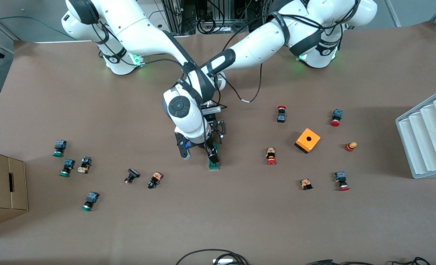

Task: Close load switch with both arms
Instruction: 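Press the white lever with the right gripper while the left gripper holds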

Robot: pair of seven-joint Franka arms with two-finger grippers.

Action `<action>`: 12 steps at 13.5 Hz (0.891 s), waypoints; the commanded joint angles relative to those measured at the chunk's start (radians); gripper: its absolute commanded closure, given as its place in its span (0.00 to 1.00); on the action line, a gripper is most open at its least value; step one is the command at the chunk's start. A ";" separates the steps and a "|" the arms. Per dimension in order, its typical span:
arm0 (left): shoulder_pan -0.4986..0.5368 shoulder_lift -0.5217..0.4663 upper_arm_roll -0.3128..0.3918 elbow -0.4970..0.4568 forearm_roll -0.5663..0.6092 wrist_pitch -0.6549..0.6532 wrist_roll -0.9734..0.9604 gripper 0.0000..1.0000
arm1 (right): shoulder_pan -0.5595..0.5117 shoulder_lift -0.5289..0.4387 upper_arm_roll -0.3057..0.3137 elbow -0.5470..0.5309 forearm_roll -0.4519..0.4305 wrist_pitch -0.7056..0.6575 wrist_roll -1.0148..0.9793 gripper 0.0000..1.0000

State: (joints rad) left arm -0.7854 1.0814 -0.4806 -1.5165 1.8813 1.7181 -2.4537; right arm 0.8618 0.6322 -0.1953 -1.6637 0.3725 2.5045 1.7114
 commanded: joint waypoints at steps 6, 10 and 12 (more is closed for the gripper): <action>0.003 -0.026 0.004 -0.022 -0.016 -0.006 0.022 0.42 | 0.009 0.064 -0.020 0.036 0.036 0.031 0.040 0.01; 0.003 -0.025 0.004 -0.022 -0.016 -0.006 0.022 0.42 | 0.009 0.072 -0.015 0.035 0.036 0.036 0.063 0.06; 0.003 -0.025 0.004 -0.022 -0.014 -0.006 0.022 0.42 | 0.009 0.075 -0.015 0.035 0.036 0.037 0.065 0.14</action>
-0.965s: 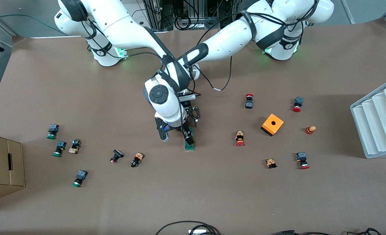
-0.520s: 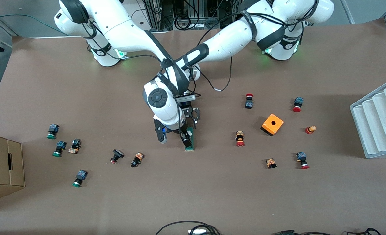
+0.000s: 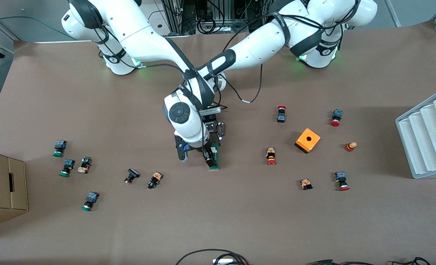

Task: Close load switch with both arms
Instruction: 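Press the white lever with the right gripper while the left gripper holds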

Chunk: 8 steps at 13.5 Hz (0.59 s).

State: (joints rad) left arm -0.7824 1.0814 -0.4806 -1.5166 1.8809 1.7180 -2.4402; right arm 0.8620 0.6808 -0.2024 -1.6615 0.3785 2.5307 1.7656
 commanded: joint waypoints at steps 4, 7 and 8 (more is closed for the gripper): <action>0.000 -0.023 0.004 -0.022 -0.014 -0.006 0.009 0.42 | 0.006 0.007 0.000 0.022 0.034 0.010 0.012 0.16; 0.000 -0.023 0.004 -0.022 -0.014 -0.006 0.009 0.42 | 0.000 -0.003 0.020 0.008 0.033 0.008 0.012 0.17; 0.000 -0.023 0.004 -0.022 -0.014 -0.006 0.009 0.42 | -0.003 -0.006 0.024 0.002 0.033 0.008 0.012 0.17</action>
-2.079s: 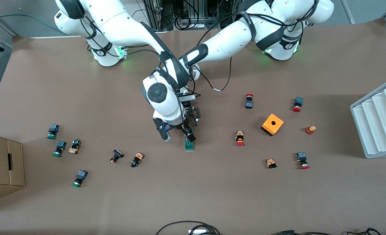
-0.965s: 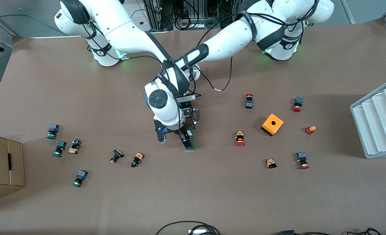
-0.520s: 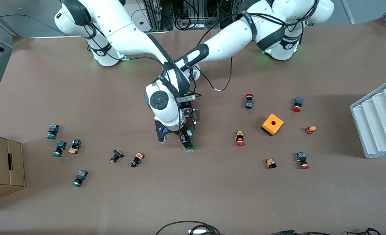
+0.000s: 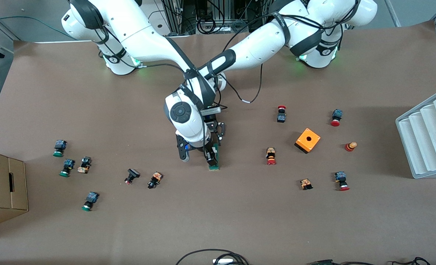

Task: Close load switch with both arms
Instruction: 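Press the white lever with the right gripper while the left gripper holds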

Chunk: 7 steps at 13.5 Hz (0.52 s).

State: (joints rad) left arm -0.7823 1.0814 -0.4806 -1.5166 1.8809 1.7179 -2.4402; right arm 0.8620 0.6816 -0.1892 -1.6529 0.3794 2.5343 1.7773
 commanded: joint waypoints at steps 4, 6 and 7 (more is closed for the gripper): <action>0.000 -0.023 0.004 -0.022 -0.014 -0.004 0.009 0.41 | -0.012 -0.008 0.016 -0.018 0.030 0.006 -0.001 0.23; 0.000 -0.023 0.004 -0.022 -0.014 -0.004 0.009 0.41 | -0.012 -0.007 0.016 -0.018 0.030 0.006 -0.002 0.23; 0.000 -0.023 0.004 -0.022 -0.014 -0.004 0.009 0.41 | -0.012 -0.002 0.017 -0.018 0.030 0.006 -0.002 0.23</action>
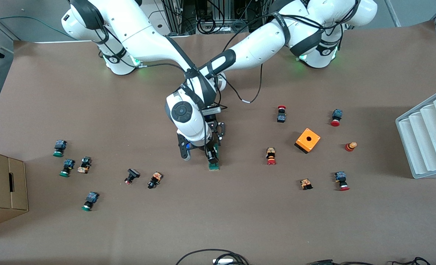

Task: Close load switch with both arms
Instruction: 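Press the white lever with the right gripper while the left gripper holds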

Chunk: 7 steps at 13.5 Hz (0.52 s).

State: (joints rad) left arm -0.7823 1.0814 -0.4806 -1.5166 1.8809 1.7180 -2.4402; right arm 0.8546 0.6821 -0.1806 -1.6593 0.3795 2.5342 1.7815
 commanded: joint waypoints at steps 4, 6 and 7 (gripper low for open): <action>0.000 -0.021 0.004 -0.022 -0.014 -0.003 0.009 0.40 | -0.005 -0.004 0.010 -0.027 0.030 0.006 -0.008 0.25; 0.000 -0.021 0.004 -0.022 -0.014 -0.004 0.009 0.40 | -0.005 -0.006 0.009 -0.031 0.029 0.008 -0.008 0.26; 0.000 -0.021 0.004 -0.022 -0.014 -0.003 0.009 0.40 | -0.005 -0.007 0.010 -0.037 0.029 0.011 -0.010 0.26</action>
State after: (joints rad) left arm -0.7823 1.0815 -0.4806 -1.5174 1.8808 1.7180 -2.4402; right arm 0.8542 0.6826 -0.1771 -1.6798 0.3795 2.5342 1.7815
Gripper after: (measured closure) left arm 0.401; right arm 0.256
